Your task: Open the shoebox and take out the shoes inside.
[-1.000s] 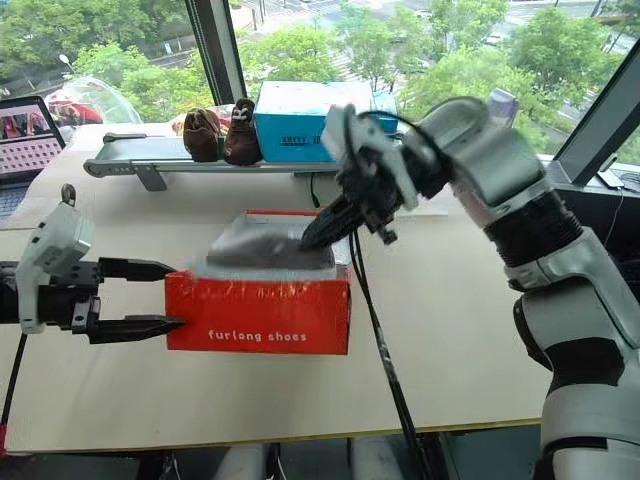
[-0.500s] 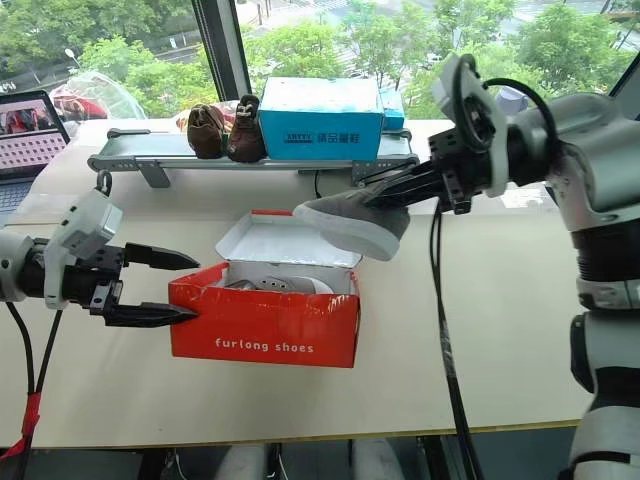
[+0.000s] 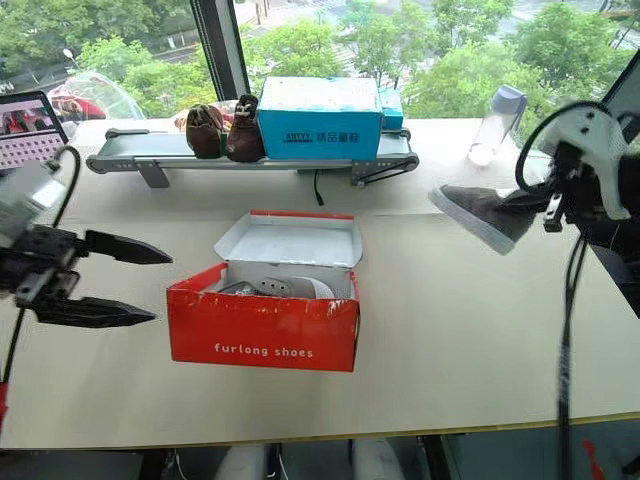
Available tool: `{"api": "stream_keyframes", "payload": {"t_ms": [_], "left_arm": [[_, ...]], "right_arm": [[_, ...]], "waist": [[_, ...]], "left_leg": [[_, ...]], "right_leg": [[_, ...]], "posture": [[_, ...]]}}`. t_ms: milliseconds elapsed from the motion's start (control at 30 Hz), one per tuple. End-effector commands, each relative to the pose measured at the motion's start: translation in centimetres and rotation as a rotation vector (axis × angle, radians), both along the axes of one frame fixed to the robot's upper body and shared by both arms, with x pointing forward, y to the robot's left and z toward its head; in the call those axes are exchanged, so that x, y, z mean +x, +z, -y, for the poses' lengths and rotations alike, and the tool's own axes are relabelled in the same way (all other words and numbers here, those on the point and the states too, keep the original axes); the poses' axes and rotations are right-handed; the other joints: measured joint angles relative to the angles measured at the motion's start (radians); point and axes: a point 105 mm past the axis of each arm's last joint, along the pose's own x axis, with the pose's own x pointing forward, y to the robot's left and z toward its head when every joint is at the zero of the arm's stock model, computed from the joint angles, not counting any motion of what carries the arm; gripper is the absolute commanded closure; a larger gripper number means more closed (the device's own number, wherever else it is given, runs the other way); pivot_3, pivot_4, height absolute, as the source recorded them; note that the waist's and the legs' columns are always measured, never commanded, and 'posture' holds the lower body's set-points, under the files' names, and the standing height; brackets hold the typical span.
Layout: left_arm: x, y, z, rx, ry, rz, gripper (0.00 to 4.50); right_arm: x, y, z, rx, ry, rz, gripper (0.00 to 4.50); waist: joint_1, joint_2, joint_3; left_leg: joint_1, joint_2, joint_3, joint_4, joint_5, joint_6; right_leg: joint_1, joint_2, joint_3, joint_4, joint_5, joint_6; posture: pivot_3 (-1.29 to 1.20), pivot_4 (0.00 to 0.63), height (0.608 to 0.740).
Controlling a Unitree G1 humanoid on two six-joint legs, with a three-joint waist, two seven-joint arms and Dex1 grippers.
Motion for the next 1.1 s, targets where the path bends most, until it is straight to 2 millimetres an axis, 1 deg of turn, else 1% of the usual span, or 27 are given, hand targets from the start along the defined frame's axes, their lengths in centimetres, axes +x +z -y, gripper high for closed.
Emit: {"api": "stream_keyframes", "payload": {"t_ms": [33, 133, 200, 300, 333, 433, 500, 533, 600, 633, 667, 700, 733, 833, 900, 933, 1000, 1033, 1067, 1100], "left_arm": [[-1.1, 1.7, 0.2, -0.013, -0.024, 0.028, 0.00], [-1.1, 1.7, 0.3, -0.006, -0.022, 0.030, 0.00], [-1.2, 1.7, 0.3, -0.002, -0.019, 0.029, 0.00], [-1.3, 1.7, 0.4, 0.002, -0.017, 0.027, 0.00], [-1.3, 1.6, 0.4, 0.006, -0.014, 0.026, 0.00], [-1.4, 1.4, 0.5, 0.012, -0.013, 0.024, 0.00], [-1.4, 1.4, 0.5, 0.012, -0.013, 0.025, 0.00], [-1.4, 1.3, 0.6, 0.012, -0.013, 0.025, 0.00], [-1.3, 1.2, 0.6, 0.012, -0.012, 0.025, 0.00], [-1.3, 1.1, 0.6, 0.012, -0.013, 0.024, 0.00], [-1.2, 1.0, 0.6, 0.012, -0.014, 0.022, 0.00], [-1.2, 1.0, 0.6, 0.013, -0.015, 0.020, 0.00], [-1.2, 0.9, 0.6, 0.013, -0.016, 0.019, 0.00], [-1.1, 0.9, 0.5, 0.014, -0.018, 0.017, 0.00], [-1.0, 0.9, 0.5, 0.015, -0.019, 0.017, 0.00], [-1.0, 0.8, 0.5, 0.016, -0.020, 0.016, 0.00], [-0.9, 0.7, 0.5, 0.020, -0.022, 0.014, 0.00], [-0.8, 0.6, 0.5, 0.023, -0.021, 0.012, 0.00], [-0.8, 0.5, 0.4, 0.025, -0.021, 0.011, 0.00], [-0.7, 0.4, 0.4, 0.028, -0.020, 0.009, 0.00]], "right_arm": [[1.3, -1.5, 1.6, -0.071, -0.066, 0.031, 4.45], [2.4, -3.1, 2.2, -0.081, -0.108, 0.026, 4.45], [3.1, -3.7, 2.2, -0.091, -0.127, 0.029, 4.45], [3.7, -4.2, 1.5, -0.086, -0.129, 0.031, 4.45], [3.8, -4.7, 0.6, -0.062, -0.113, 0.014, 4.45], [2.5, -7.4, -1.8, -0.030, -0.043, -0.109, 4.45], [1.2, -8.9, -2.5, -0.025, -0.016, -0.189, 4.45], [0.8, -9.3, -2.7, -0.029, -0.005, -0.208, 4.45], [0.6, -9.6, -3.1, -0.016, -0.016, -0.214, 3.82], [0.6, -9.5, -3.3, -0.006, -0.023, -0.214, 3.42], [0.5, -9.3, -3.6, 0.007, -0.023, -0.206, 3.30], [0.6, -8.8, -3.8, 0.019, -0.024, -0.192, 2.85], [0.6, -8.2, -3.8, 0.028, -0.029, -0.178, 2.63], [0.1, -6.6, -3.5, 0.019, -0.033, -0.155, 1.58], [0.0, -5.1, -3.3, 0.008, -0.036, -0.118, 0.89], [-0.3, -4.0, -3.3, 0.005, -0.020, -0.098, 0.60], [-1.0, -2.1, -3.7, 0.013, 0.015, -0.073, 0.60], [-1.5, -0.6, -4.8, 0.040, 0.071, -0.045, 0.60], [-1.9, 0.4, -5.5, 0.058, 0.111, -0.028, 0.60], [-2.5, 1.5, -6.9, 0.094, 0.178, -0.013, 0.60]], "waist": [[-0.004, 0.001, 0.000], [-0.014, 0.002, 0.001], [-0.019, 0.002, 0.001], [-0.021, 0.002, 0.001], [-0.022, 0.002, 0.001], [-0.021, 0.002, 0.001], [-0.018, 0.002, 0.001], [-0.016, 0.002, 0.001], [-0.013, 0.003, 0.001], [-0.013, 0.003, 0.001], [-0.013, 0.002, 0.001], [-0.014, 0.002, 0.001], [-0.014, 0.002, 0.001], [-0.015, 0.003, 0.001], [-0.015, 0.003, 0.001], [-0.015, 0.003, 0.001], [-0.015, 0.003, 0.002], [-0.016, 0.003, 0.002], [-0.018, 0.003, 0.002], [-0.021, 0.003, 0.002]], "left_leg": [[0.000, 0.000, 0.000, 0.000, 0.000, 0.000], [0.001, 0.000, 0.000, 0.002, 0.000, 0.000], [0.001, 0.000, 0.000, 0.002, 0.000, 0.000], [0.000, -0.001, 0.000, 0.002, 0.000, 0.000], [0.001, -0.001, 0.000, 0.002, 0.000, 0.000], [0.001, -0.001, 0.000, 0.002, 0.000, 0.000], [0.001, -0.001, -0.001, 0.002, 0.000, 0.000], [0.001, -0.001, -0.001, 0.002, 0.000, 0.000], [0.001, -0.001, -0.001, 0.003, 0.000, 0.000], [0.001, -0.001, -0.001, 0.004, 0.000, 0.000], [0.001, -0.001, -0.001, 0.004, 0.000, 0.000], [0.001, -0.001, -0.001, 0.005, 0.000, 0.000], [0.001, -0.001, -0.001, 0.005, 0.000, 0.000], [0.001, -0.001, -0.001, 0.005, 0.000, 0.000], [0.001, -0.001, -0.001, 0.005, 0.000, 0.000], [0.001, -0.001, -0.001, 0.005, 0.000, 0.000], [0.001, -0.001, -0.001, 0.005, 0.000, 0.000], [0.001, -0.001, -0.001, 0.005, 0.000, 0.000], [0.001, -0.001, -0.001, 0.005, 0.000, 0.000], [0.001, -0.001, -0.001, 0.005, 0.000, 0.000]], "right_leg": [[0.000, 0.000, 0.000, 0.001, 0.000, 0.000], [0.000, 0.000, 0.000, 0.003, 0.000, 0.000], [0.000, 0.000, 0.001, 0.004, 0.000, 0.001], [0.000, 0.000, 0.001, 0.006, 0.000, 0.000], [-0.001, 0.000, 0.001, 0.007, -0.001, 0.000], [-0.001, 0.001, 0.001, 0.008, -0.001, 0.000], [0.000, 0.001, 0.001, 0.009, -0.002, 0.000], [0.000, 0.001, 0.001, 0.009, -0.002, 0.000], [0.000, 0.001, 0.001, 0.009, -0.002, 0.001], [0.001, 0.001, 0.001, 0.010, -0.002, 0.001], [0.001, 0.001, 0.001, 0.010, -0.002, 0.001], [0.001, 0.001, 0.001, 0.010, -0.002, 0.001], [0.001, 0.001, 0.001, 0.010, -0.002, 0.001], [0.001, 0.001, 0.001, 0.011, -0.003, 0.001], [0.000, 0.001, 0.001, 0.011, -0.003, 0.001], [0.000, 0.001, 0.001, 0.011, -0.003, 0.001], [0.000, 0.000, 0.001, 0.011, -0.003, 0.001], [0.000, 0.001, 0.001, 0.011, -0.003, 0.001], [0.000, 0.001, 0.001, 0.012, -0.003, 0.001], [0.000, 0.001, 0.001, 0.012, -0.003, 0.001]], "posture": [[0.00, 0.150, 0.740], [0.00, 0.150, 0.740], [0.00, 0.150, 0.740], [0.00, 0.150, 0.740], [0.00, 0.150, 0.740], [0.00, 0.150, 0.740], [0.00, 0.150, 0.740], [0.00, 0.150, 0.740], [0.00, 0.150, 0.740], [0.00, 0.150, 0.740], [0.00, 0.150, 0.740], [0.00, 0.150, 0.740], [0.00, 0.150, 0.740], [0.00, 0.150, 0.740], [0.00, 0.150, 0.740], [0.00, 0.150, 0.740], [0.00, 0.150, 0.740], [0.00, 0.150, 0.740], [0.00, 0.150, 0.740], [0.00, 0.150, 0.740]]}}
